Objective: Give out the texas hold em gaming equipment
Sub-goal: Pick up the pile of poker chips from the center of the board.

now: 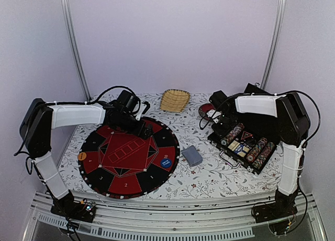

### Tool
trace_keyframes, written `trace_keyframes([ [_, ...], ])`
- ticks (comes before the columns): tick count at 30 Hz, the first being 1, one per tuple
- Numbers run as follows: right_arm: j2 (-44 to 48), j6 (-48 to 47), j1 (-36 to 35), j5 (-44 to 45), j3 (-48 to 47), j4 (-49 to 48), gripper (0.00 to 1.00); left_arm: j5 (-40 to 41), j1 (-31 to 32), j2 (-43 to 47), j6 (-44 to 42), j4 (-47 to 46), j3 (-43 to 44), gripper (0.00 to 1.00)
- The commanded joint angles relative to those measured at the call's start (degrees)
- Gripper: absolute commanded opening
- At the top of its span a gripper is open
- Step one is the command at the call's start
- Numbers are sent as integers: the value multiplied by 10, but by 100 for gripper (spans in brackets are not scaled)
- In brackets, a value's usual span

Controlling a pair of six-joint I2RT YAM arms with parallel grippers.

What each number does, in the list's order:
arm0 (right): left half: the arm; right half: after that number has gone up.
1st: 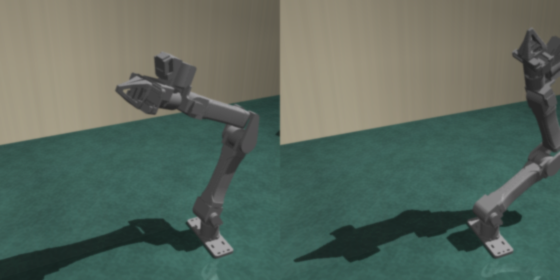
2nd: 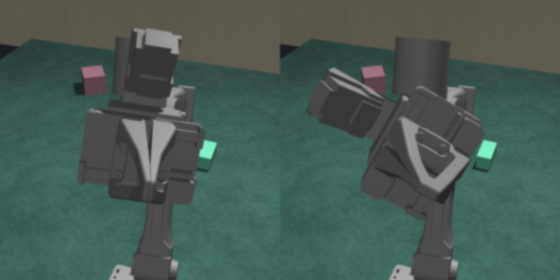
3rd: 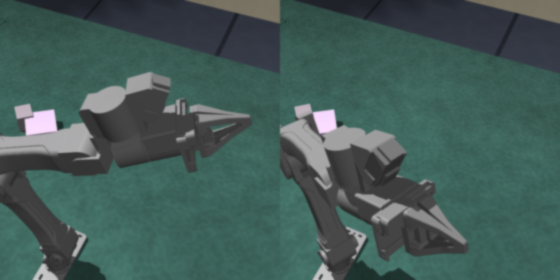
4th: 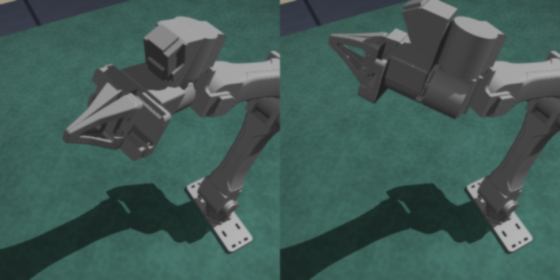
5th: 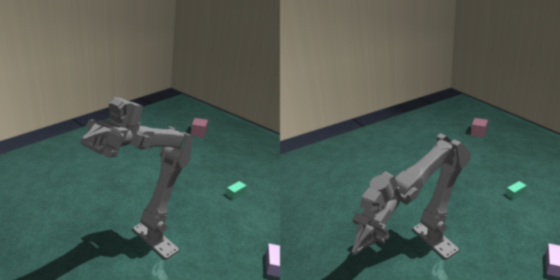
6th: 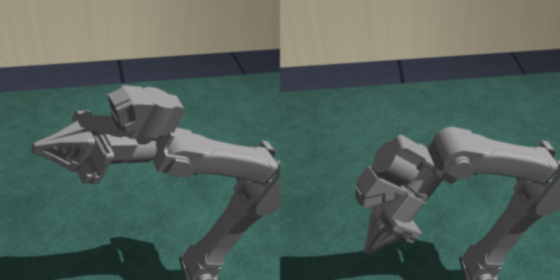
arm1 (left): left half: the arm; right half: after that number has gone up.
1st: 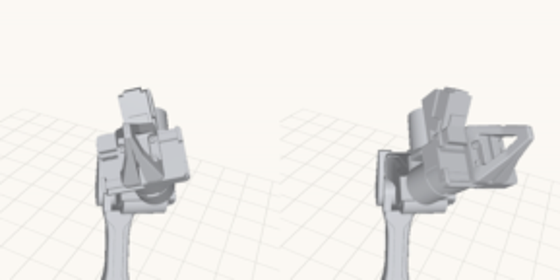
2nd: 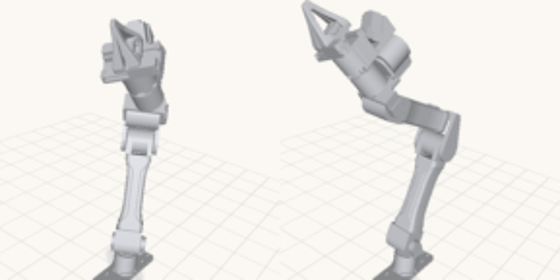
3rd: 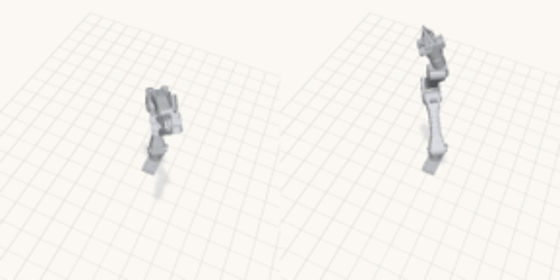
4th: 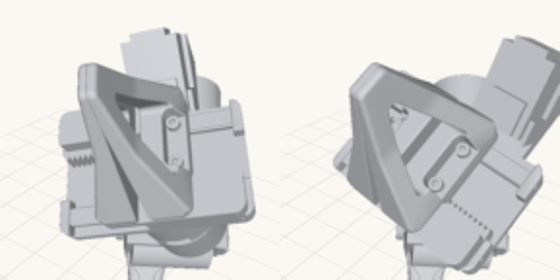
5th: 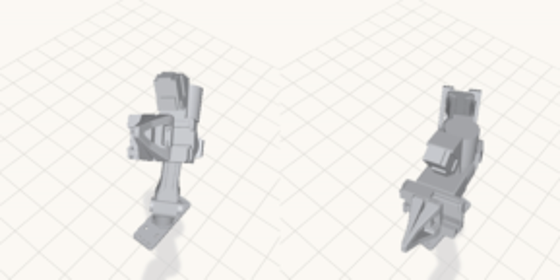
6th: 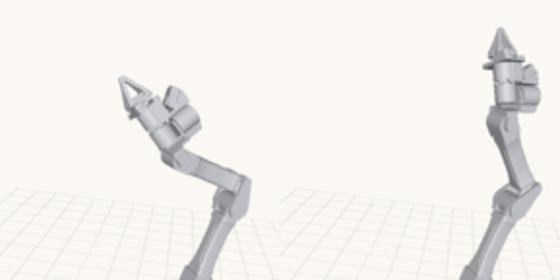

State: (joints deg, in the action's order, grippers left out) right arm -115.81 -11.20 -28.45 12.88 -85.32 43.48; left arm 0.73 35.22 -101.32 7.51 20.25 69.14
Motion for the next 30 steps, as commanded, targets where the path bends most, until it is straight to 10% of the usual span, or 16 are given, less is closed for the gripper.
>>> trace_keyframes([
  [1, -27, -7, 2, -42, 9, -13, 46, 1, -7, -12, -3, 3, 0, 98],
  [13, -70, 19, -3, 63, 1, 0, 50, 1, -7, -12, -3, 4, 0, 98],
  [30, 18, 29, -19, 8, -6, 21, 3, 3, -7, -9, -3, 5, -1, 98],
])
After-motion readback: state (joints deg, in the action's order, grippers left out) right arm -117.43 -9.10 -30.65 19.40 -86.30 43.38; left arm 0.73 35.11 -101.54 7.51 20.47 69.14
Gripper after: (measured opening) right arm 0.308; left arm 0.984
